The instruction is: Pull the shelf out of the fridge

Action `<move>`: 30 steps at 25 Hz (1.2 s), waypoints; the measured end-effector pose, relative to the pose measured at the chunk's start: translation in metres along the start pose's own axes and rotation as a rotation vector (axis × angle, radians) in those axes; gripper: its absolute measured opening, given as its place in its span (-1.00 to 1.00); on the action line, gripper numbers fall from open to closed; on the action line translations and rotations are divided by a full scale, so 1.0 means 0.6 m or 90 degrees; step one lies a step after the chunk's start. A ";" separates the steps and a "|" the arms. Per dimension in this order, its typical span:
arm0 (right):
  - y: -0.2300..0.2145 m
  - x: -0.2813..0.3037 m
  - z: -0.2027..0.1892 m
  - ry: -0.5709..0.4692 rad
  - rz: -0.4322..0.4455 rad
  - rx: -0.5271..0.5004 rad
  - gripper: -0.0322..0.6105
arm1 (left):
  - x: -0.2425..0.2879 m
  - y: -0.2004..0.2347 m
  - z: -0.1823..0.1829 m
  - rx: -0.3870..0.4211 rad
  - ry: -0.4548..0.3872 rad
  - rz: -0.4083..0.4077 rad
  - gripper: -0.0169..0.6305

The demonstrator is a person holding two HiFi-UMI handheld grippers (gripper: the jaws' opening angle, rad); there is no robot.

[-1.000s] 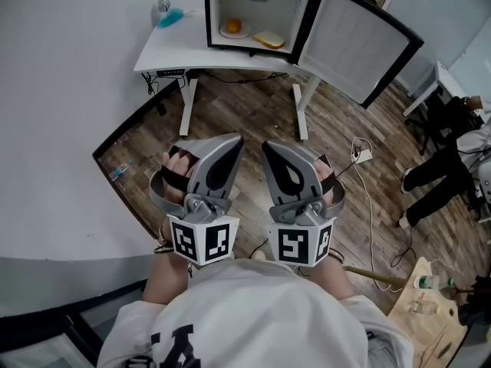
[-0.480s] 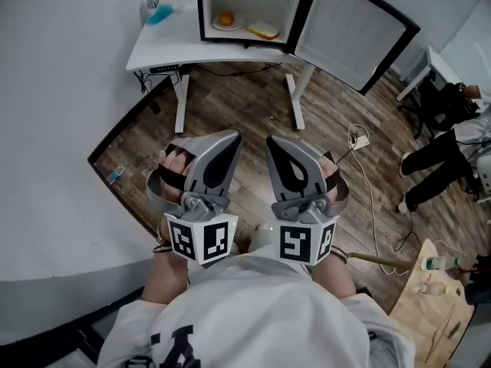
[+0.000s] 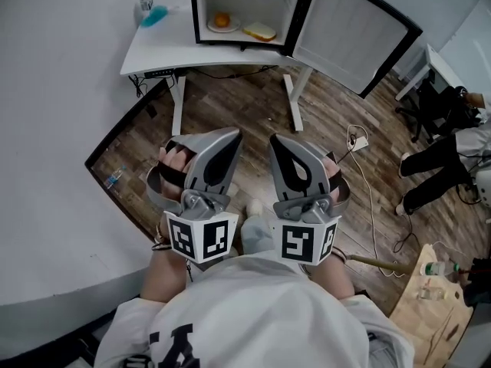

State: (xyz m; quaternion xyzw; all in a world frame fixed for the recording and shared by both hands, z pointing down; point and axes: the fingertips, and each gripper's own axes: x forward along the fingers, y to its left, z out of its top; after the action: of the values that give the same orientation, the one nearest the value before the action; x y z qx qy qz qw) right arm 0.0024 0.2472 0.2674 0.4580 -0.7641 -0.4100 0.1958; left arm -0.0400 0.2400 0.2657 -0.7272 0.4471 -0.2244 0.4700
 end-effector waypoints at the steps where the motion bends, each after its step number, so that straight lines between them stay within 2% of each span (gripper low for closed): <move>1: -0.002 0.008 -0.004 -0.002 0.001 0.002 -0.81 | 0.007 0.002 -0.004 0.000 0.001 0.001 -0.92; 8: -0.026 0.085 -0.049 -0.022 0.004 0.005 -0.81 | 0.089 0.009 -0.047 0.006 0.016 0.007 -0.92; 22: -0.142 0.283 -0.193 -0.052 0.010 -0.004 -0.81 | 0.346 0.055 -0.122 0.006 0.033 0.046 -0.92; 27: -0.160 0.324 -0.222 -0.076 0.025 -0.004 -0.81 | 0.401 0.058 -0.135 0.003 0.046 0.058 -0.92; 30: -0.166 0.344 -0.239 -0.076 0.029 0.000 -0.81 | 0.424 0.048 -0.144 0.007 0.055 0.045 -0.92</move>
State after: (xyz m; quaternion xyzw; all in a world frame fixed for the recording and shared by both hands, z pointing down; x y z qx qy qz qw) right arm 0.0485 -0.0188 0.2556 0.4153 -0.7845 -0.4321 0.1592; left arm 0.0099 -0.0256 0.2557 -0.6979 0.4911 -0.2416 0.4619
